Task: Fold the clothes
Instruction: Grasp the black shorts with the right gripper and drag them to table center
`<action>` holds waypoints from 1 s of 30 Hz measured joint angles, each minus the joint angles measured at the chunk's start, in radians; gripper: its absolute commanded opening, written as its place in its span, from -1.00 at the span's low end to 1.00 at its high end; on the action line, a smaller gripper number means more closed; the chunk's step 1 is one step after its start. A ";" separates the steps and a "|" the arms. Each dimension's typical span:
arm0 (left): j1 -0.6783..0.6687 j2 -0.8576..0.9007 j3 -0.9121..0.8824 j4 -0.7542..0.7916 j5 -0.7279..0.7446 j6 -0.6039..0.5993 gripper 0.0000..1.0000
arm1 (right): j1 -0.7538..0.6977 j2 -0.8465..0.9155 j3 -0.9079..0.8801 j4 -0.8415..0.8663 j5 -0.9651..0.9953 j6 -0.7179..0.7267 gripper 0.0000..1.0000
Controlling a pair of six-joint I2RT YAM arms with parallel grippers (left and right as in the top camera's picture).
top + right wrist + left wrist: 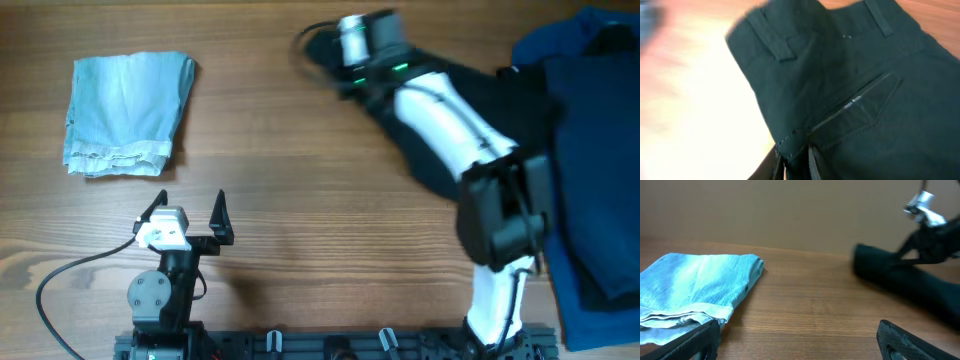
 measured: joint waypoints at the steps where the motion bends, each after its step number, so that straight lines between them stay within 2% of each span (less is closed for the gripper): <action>1: 0.000 0.000 0.000 0.000 0.000 0.000 1.00 | 0.053 0.000 0.000 0.013 -0.002 0.018 -0.53; 2: 0.000 0.000 0.000 0.000 0.000 0.000 1.00 | 0.105 0.000 0.000 0.021 -0.004 0.028 -0.45; 5: 0.000 0.000 0.000 0.000 0.000 0.000 0.99 | 0.240 0.000 0.000 0.039 0.006 0.050 -0.44; 6: 0.000 0.000 0.000 0.000 0.000 0.000 0.99 | 0.283 0.000 0.000 0.039 0.008 0.052 -0.38; 7: 0.000 0.000 0.000 0.000 0.000 0.000 1.00 | 0.317 0.000 0.000 0.040 0.011 0.055 -0.22; 8: 0.000 0.000 0.000 0.000 0.000 0.000 1.00 | 0.340 0.000 0.000 0.041 0.011 0.055 -0.20; 14: 0.000 0.000 0.000 0.000 0.000 0.000 1.00 | 0.346 -0.003 0.000 0.027 0.032 0.061 -0.13; 19: 0.000 0.000 0.000 0.000 0.000 0.000 1.00 | 0.219 -0.098 -0.001 -0.172 0.047 0.066 0.02; 26: 0.000 0.000 0.000 0.000 0.000 0.000 0.99 | -0.064 -0.332 0.000 -0.474 0.056 0.049 0.29; 30: 0.000 0.000 0.000 0.000 -0.001 0.000 0.99 | -0.258 -0.393 0.000 -0.596 0.031 0.042 0.32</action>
